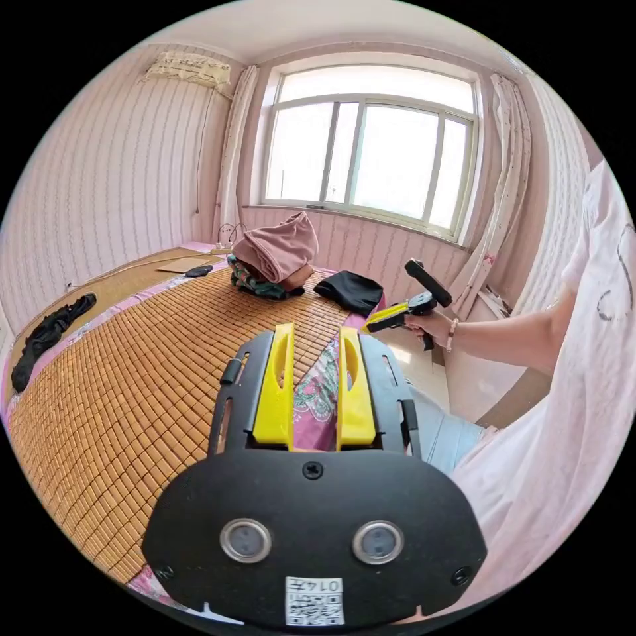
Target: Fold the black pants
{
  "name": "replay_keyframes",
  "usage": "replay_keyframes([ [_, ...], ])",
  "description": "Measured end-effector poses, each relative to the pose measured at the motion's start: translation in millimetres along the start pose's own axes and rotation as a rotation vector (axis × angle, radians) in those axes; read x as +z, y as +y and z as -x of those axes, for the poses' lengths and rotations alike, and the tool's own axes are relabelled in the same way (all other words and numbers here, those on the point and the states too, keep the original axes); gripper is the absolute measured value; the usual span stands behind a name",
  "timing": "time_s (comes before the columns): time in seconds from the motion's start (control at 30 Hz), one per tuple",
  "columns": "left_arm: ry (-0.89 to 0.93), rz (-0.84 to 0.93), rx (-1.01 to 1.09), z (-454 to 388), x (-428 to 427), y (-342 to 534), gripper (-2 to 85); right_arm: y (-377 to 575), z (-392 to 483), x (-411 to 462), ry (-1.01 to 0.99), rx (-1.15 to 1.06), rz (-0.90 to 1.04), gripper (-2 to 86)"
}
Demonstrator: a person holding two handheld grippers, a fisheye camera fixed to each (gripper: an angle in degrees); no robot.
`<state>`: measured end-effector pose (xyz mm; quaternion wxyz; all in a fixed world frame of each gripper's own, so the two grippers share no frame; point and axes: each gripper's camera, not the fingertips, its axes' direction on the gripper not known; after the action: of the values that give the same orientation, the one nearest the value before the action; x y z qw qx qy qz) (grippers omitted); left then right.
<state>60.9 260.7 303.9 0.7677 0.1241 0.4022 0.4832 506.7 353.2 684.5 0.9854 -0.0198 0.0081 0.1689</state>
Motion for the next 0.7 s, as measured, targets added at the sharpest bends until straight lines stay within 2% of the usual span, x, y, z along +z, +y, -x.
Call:
replay_keyframes([
  [0.1,0.030,0.074,0.006,-2.6,51.1,-15.6,10.6,-19.0,-53.1,16.7,0.102,0.060,0.056,12.9],
  [0.37,0.016,0.246,0.014,5.2,159.3,-44.6,11.2,-89.5,-197.2,84.2,0.159,0.266,0.196,13.2],
  [0.4,0.010,0.266,0.012,8.1,172.7,-48.2,11.3,-95.8,-217.6,91.0,0.112,0.310,0.206,12.8],
  [0.5,0.005,0.278,-0.025,17.7,198.1,-56.8,11.5,-101.3,-265.0,89.5,0.078,0.519,0.228,5.8],
  [0.57,0.003,0.273,-0.037,22.8,209.8,-61.1,11.7,-102.2,-272.6,85.0,0.081,0.469,0.213,3.2],
  [0.7,-0.007,0.271,-0.079,37.2,236.3,-66.6,12.0,-101.0,-242.3,54.3,0.036,0.162,0.114,1.3],
])
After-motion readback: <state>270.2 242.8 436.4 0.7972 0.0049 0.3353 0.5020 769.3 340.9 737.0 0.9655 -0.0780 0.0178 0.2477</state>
